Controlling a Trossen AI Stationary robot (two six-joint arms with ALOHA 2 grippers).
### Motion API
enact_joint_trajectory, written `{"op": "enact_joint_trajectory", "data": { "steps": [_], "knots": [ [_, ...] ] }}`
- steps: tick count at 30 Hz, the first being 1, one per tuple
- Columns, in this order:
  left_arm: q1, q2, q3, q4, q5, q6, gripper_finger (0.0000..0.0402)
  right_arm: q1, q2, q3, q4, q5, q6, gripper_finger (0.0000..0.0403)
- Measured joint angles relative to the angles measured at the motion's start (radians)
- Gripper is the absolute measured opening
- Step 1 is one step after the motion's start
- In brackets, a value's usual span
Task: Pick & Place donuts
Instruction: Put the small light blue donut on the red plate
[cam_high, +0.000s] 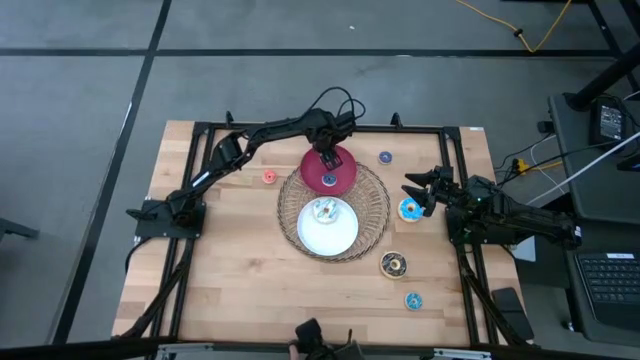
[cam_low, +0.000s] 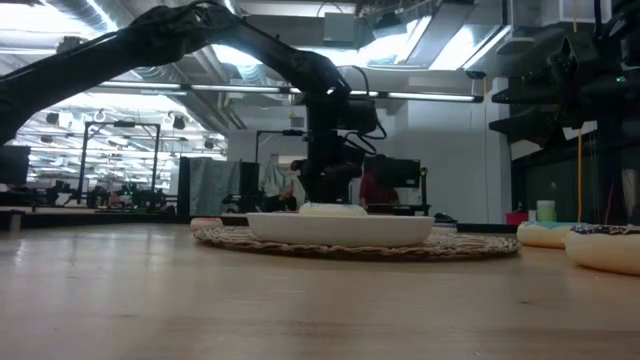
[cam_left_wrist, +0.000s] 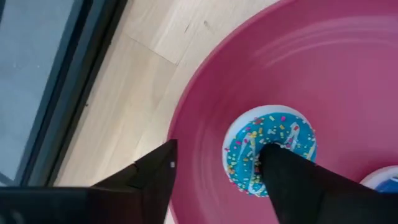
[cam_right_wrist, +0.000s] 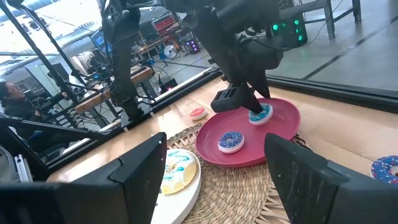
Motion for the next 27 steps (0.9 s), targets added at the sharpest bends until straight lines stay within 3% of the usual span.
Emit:
{"op": "enact_joint_trajectory", "data": {
  "steps": [4,7,10,14,20,27],
  "knots": [
    [0.001,0.000,0.000,0.000,-0.007,0.002,0.0267,0.000,0.000,0.000,0.000,0.000,0.000,0.0271],
    [0.001,0.000,0.000,0.000,-0.067,0.004,0.0290,0.000,0.000,0.000,0.000,0.000,0.000,0.0271],
    [0.000,0.000,0.000,0.000,-0.109,0.022,0.0297,0.000,0.000,0.000,0.000,0.000,0.000,0.0271],
    [0.000,0.000,0.000,-0.001,-0.091,0.037,0.0293,0.000,0.000,0.000,0.000,0.000,0.000,0.0271],
    [-0.004,0.000,0.000,-0.007,-0.080,0.037,0.0257,0.000,0.000,0.000,0.000,0.000,0.000,0.0271],
    [-0.004,0.000,0.000,-0.023,-0.083,0.037,0.0153,0.000,0.000,0.000,0.000,0.000,0.000,0.0271]
  ]
}}
